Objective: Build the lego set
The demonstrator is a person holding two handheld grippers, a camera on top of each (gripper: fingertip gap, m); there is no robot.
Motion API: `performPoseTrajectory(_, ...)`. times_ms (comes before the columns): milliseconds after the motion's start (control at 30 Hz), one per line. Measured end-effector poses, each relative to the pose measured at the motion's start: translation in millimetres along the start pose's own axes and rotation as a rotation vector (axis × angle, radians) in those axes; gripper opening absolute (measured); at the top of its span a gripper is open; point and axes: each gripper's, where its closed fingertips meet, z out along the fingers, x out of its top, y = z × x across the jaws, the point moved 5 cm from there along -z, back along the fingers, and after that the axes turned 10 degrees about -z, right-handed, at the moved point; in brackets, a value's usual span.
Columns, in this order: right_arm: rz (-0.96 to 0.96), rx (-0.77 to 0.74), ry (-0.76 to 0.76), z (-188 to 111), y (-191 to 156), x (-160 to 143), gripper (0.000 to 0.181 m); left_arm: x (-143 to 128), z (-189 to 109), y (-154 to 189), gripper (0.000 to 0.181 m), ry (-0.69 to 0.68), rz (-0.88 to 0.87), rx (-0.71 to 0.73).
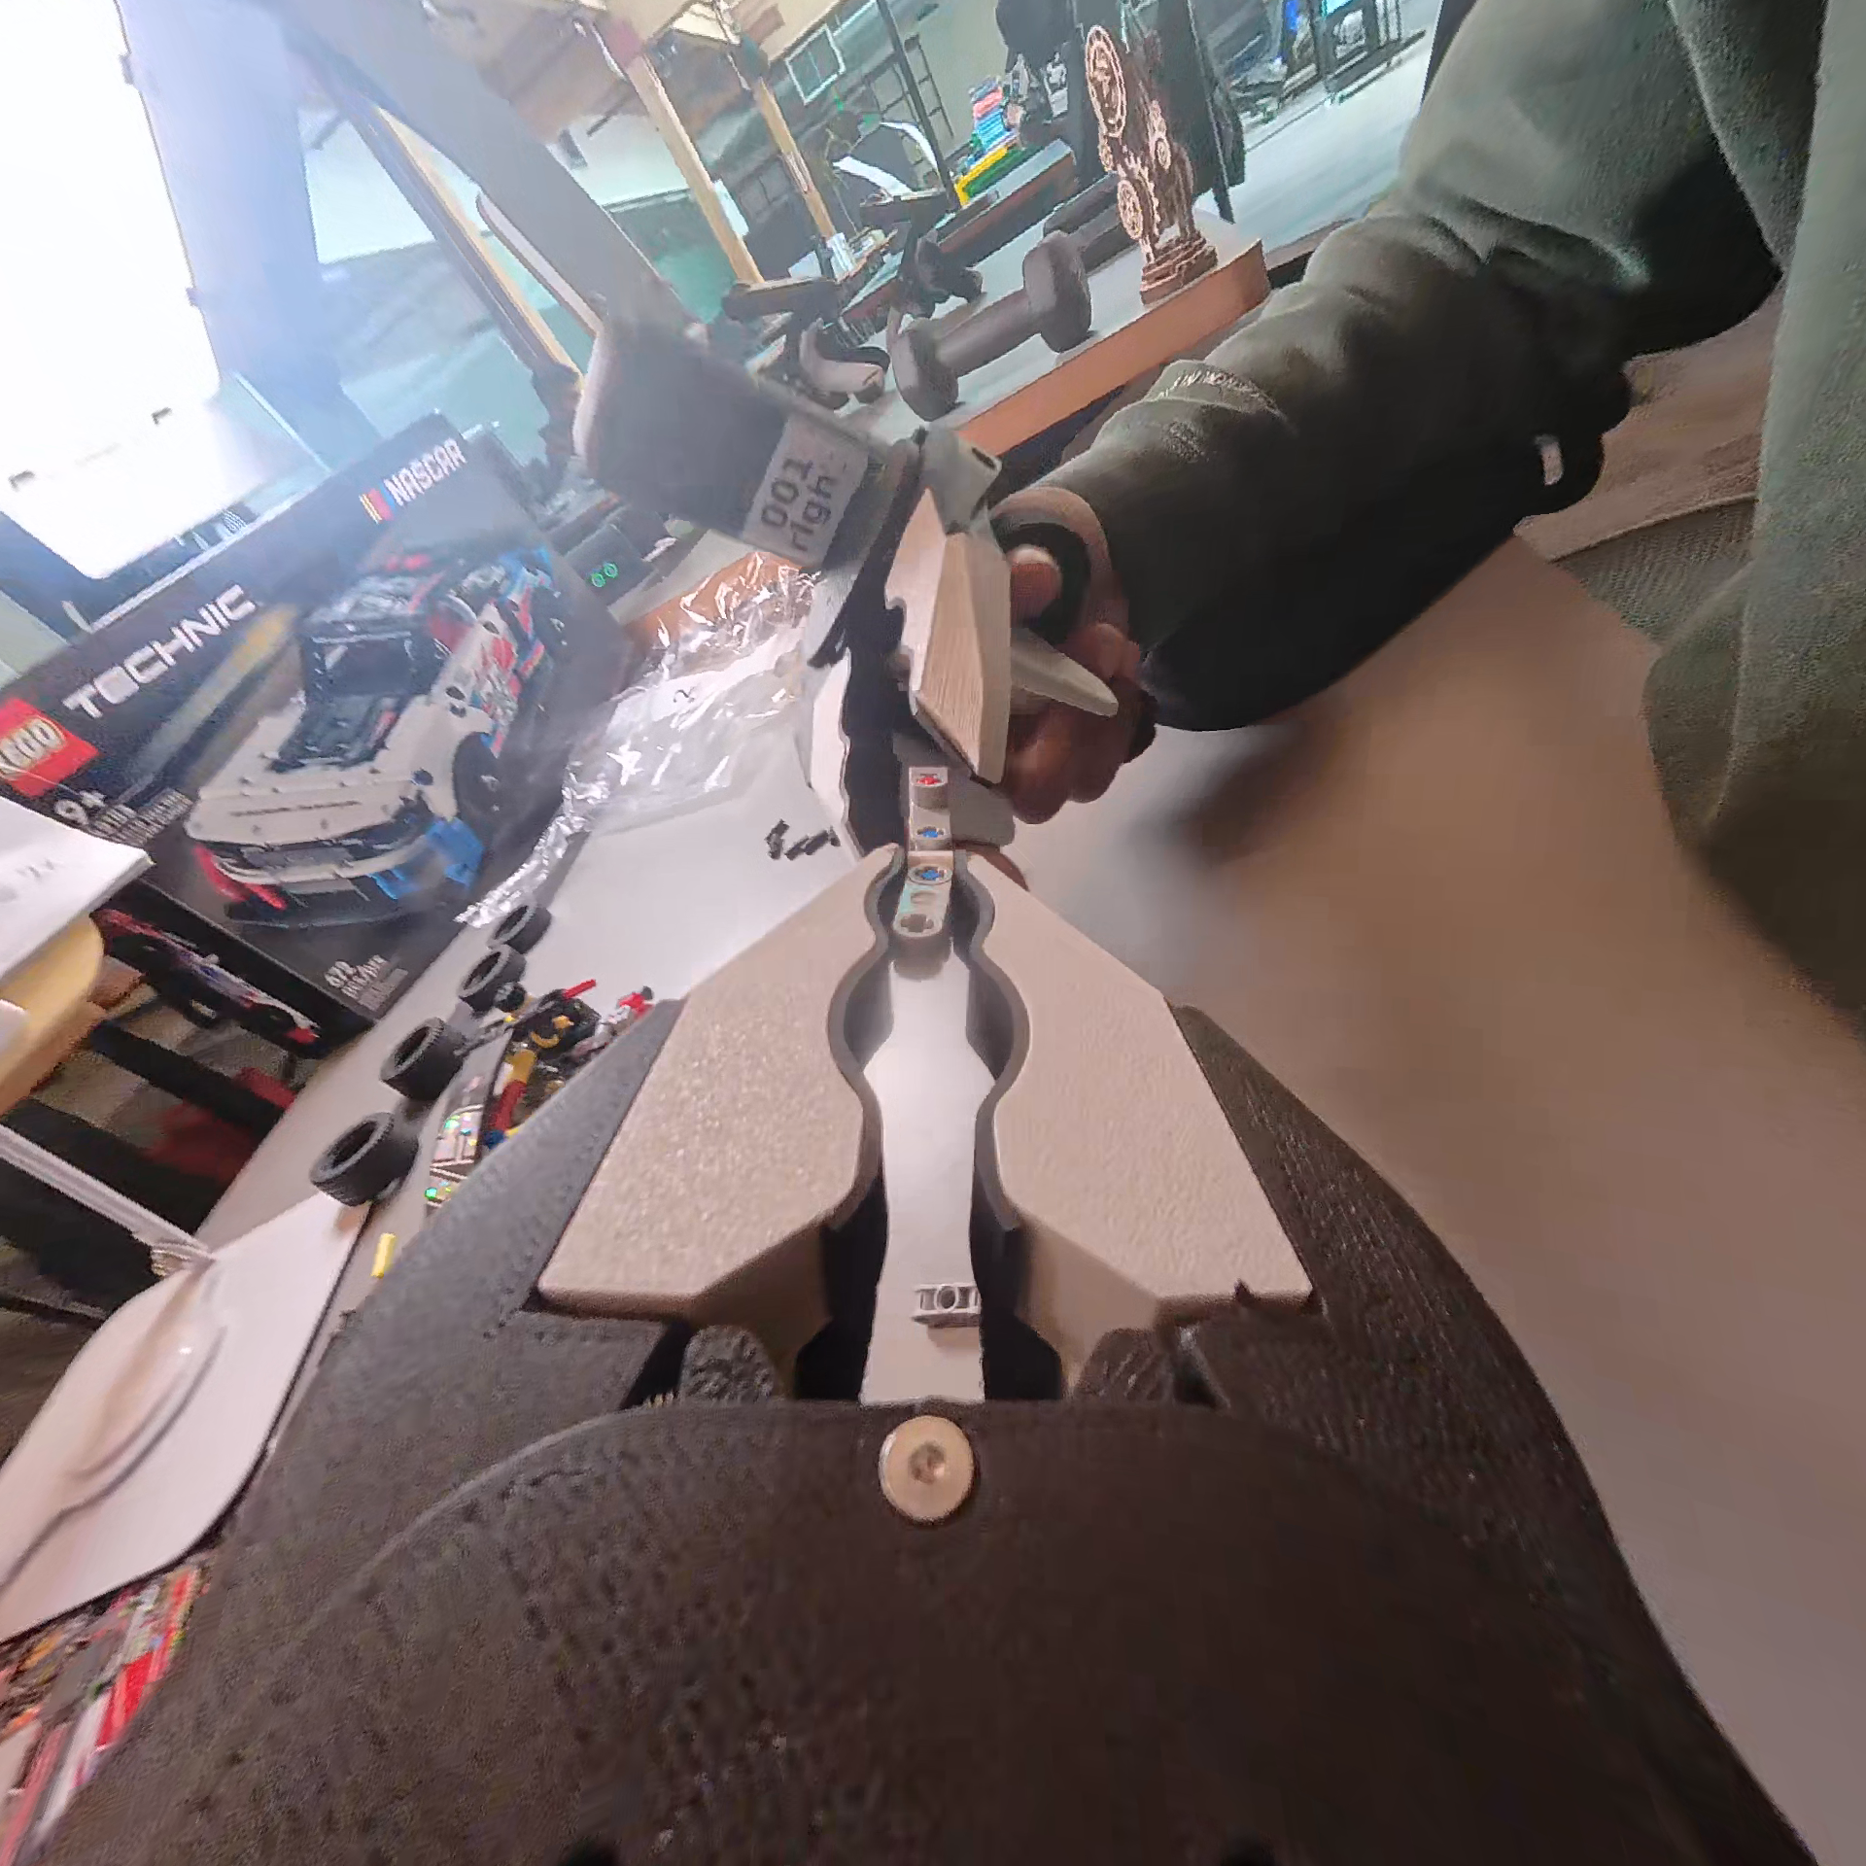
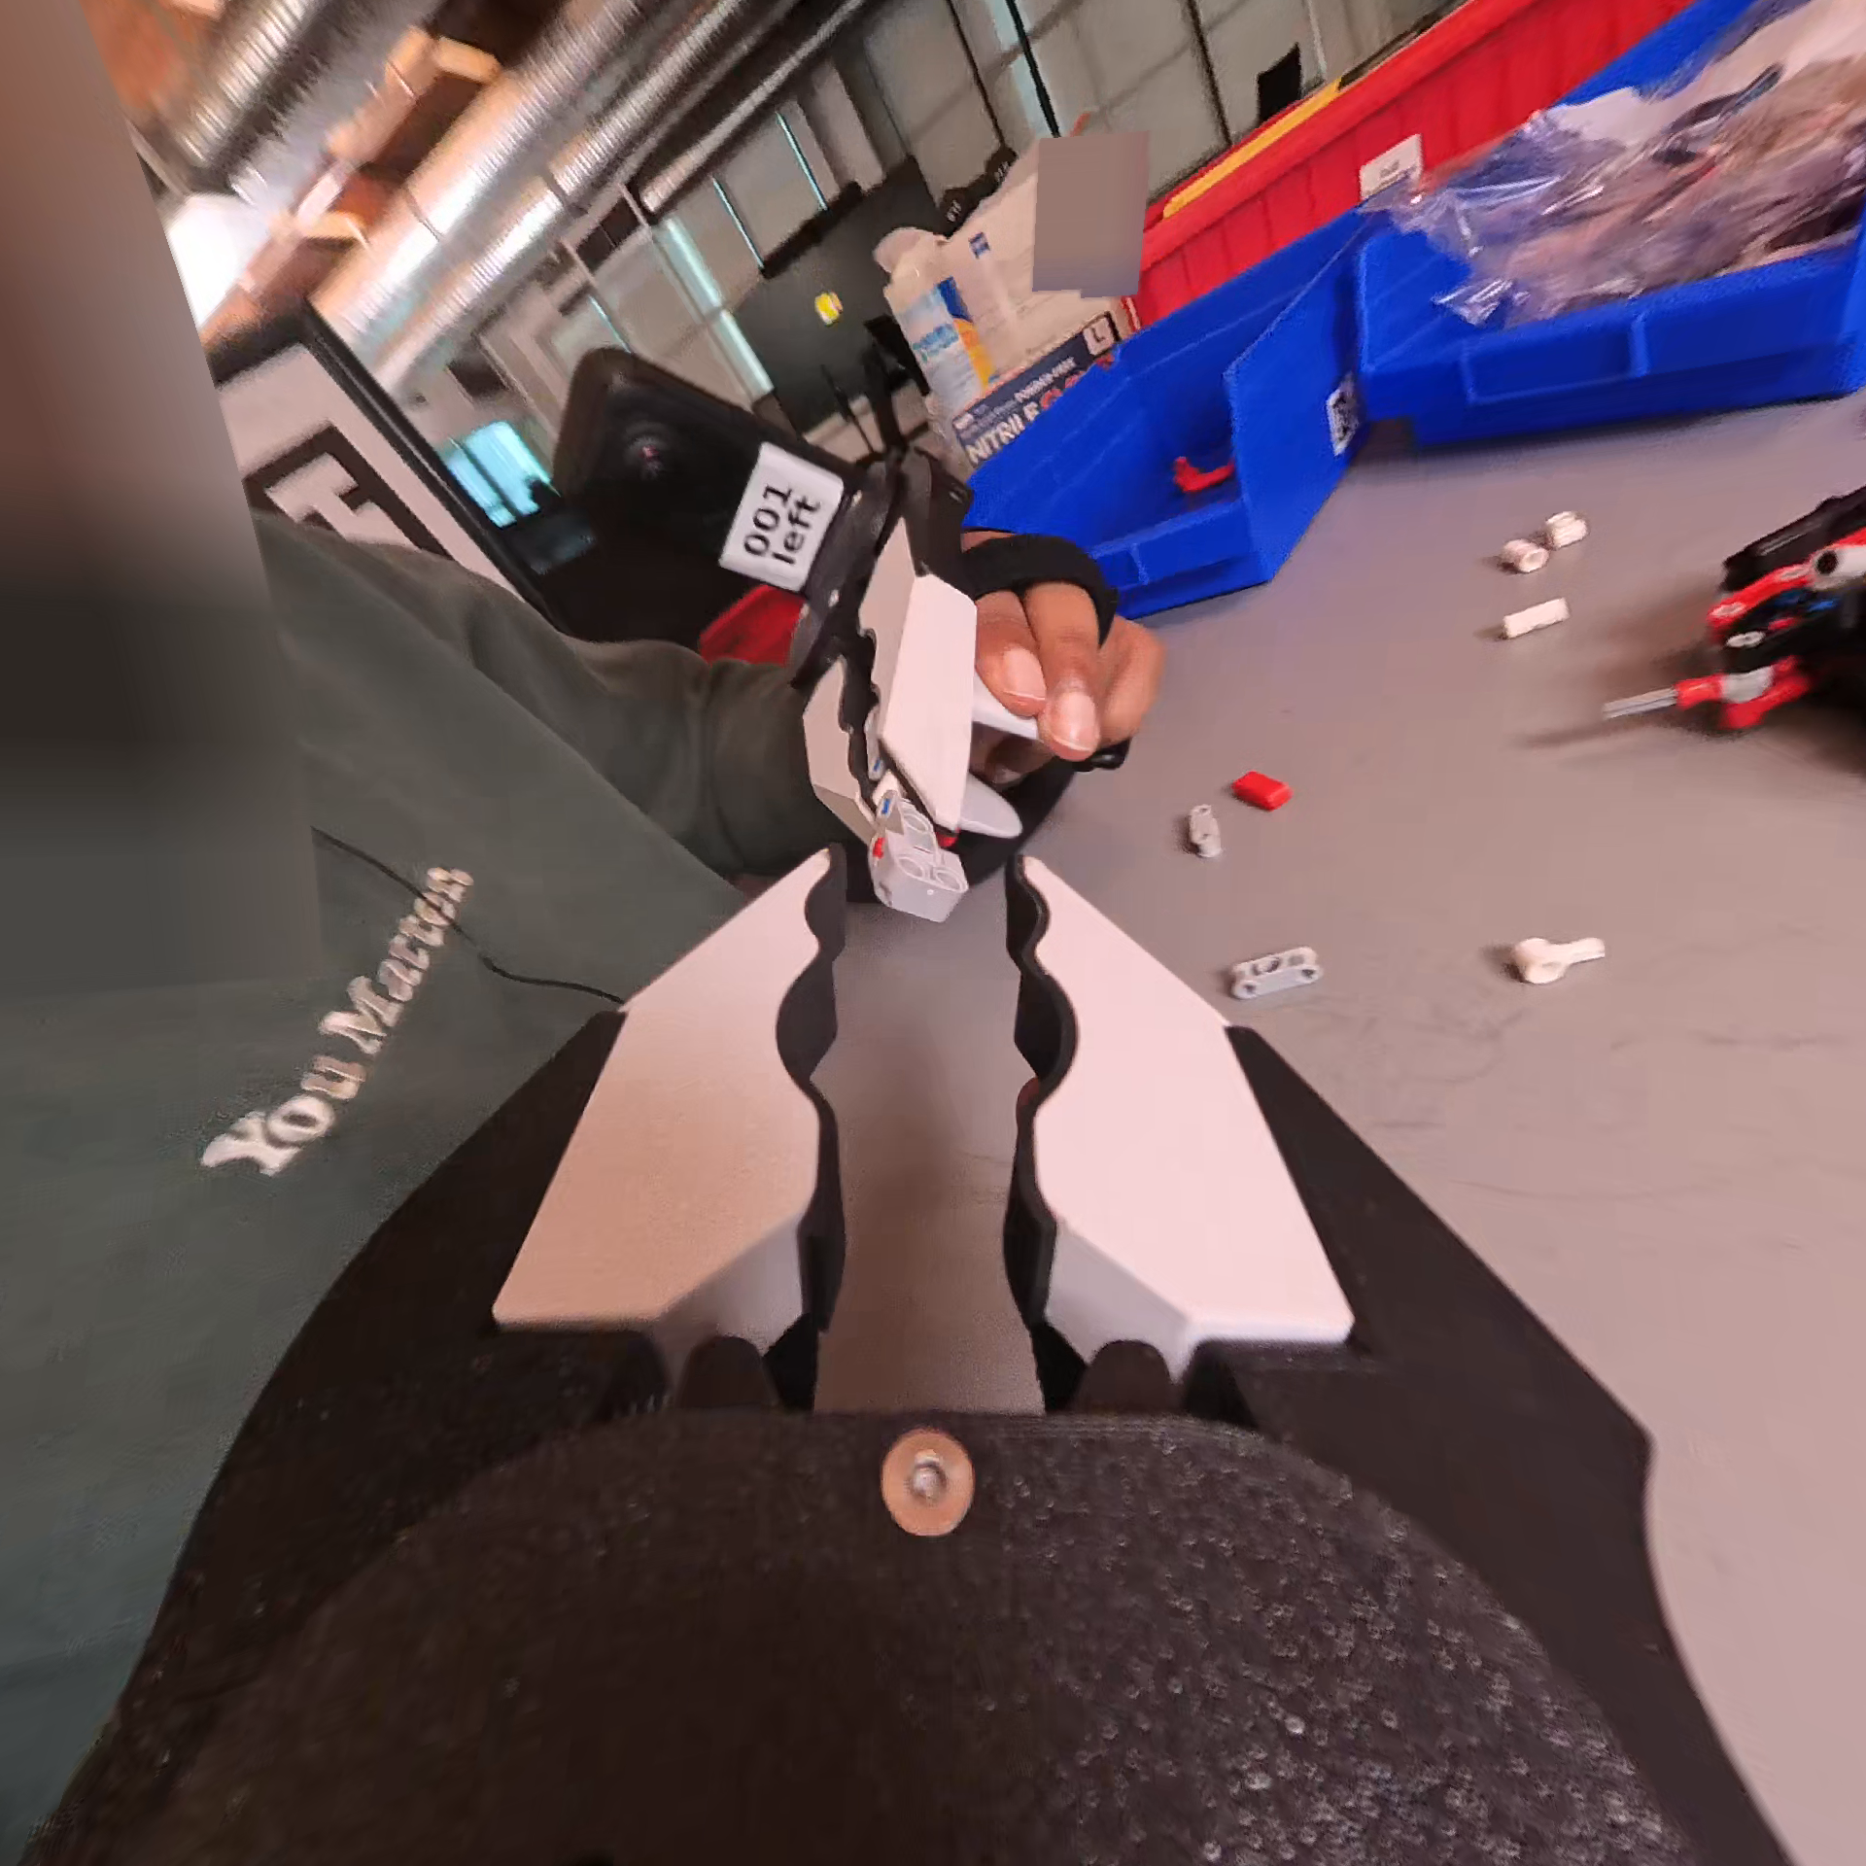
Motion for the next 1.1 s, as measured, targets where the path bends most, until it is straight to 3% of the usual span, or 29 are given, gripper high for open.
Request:
performPoseTrajectory(100,0.052,0.02,0.034,1,-1,2,0.017,1,0,1,0.006,-0.003,0.055,0.026)
performPoseTrajectory(333,0.031,-0.026,0.029,0,4,2,0.016,-3,2,-3,0.006,-0.023,0.078,0.091)
performPoseTrajectory(467,0.083,-0.035,0.05,-1,8,3,0.017,-4,2,-7,0.006,-0.027,0.018,0.099)
performPoseTrajectory(667,-0.039,-0.093,0.103,-18,11,16,0.016,4,-10,-21,0.005,0.078,-0.168,0.065)
performPoseTrajectory(900,0.088,-0.03,0.155,-10,9,16,0.024,2,-4,-14,0.005,0.056,-0.135,0.045)
performPoseTrajectory(1100,0.099,0.055,0.194,-10,1,18,0.0,7,-6,-12,0.005,0.119,-0.231,-0.026)
